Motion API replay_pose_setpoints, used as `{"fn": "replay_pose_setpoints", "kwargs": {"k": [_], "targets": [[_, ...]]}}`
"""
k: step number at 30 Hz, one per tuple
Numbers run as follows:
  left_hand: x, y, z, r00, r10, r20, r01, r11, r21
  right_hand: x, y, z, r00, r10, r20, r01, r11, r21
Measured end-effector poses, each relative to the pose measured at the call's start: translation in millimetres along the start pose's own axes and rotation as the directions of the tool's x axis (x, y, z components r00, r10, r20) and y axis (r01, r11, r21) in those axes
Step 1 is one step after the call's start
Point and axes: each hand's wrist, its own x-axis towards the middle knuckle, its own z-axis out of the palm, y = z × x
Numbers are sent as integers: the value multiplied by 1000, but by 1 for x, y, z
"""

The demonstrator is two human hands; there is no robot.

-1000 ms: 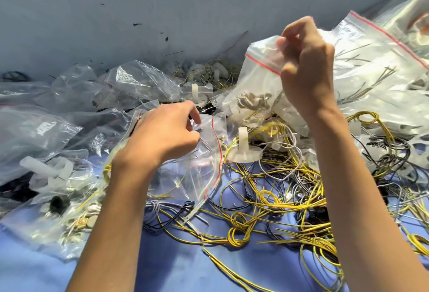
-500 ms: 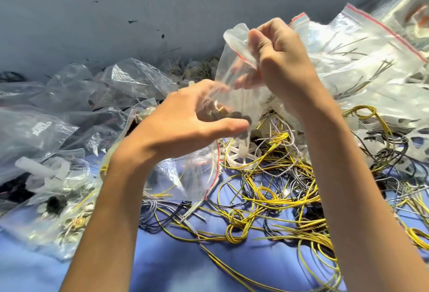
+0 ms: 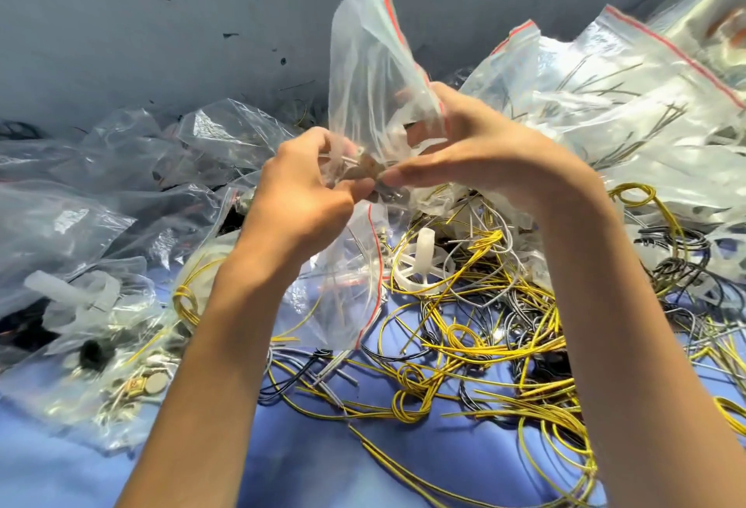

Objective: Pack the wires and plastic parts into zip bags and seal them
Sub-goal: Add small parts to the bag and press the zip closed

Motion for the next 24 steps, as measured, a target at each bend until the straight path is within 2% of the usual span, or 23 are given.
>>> {"fn": "replay_pose_setpoints", "kwargs": {"k": [2, 5, 9, 13, 17, 21, 24], "targets": [[0, 1, 1, 999, -15, 43, 14, 1000, 16, 1, 1, 2, 1000, -6, 11, 6, 1000, 26], [0, 4, 4, 998, -31, 60, 36, 996, -80, 2, 0, 3, 999, -12, -40, 14, 997, 71], [2, 6, 7, 999, -43, 28, 46, 990, -130, 4, 1, 1, 993, 64, -100, -54, 994, 91], [1, 5, 8, 999, -34, -39, 27, 985, -171, 5, 5, 3, 992, 118, -47, -112, 988, 103], [-1, 5, 8, 1000, 0, 12, 1, 995, -97, 8, 10, 6, 997, 53, -50, -47, 993, 111], [-3, 9, 6, 996, 12, 94, -9, 999, -34, 10, 11, 2, 998, 12, -60, -15, 999, -49], [-3, 10, 4, 994, -24, 106, 30, 998, -52, 7, 12, -1, 999, -40, -5, 39, 998, -55]]}}
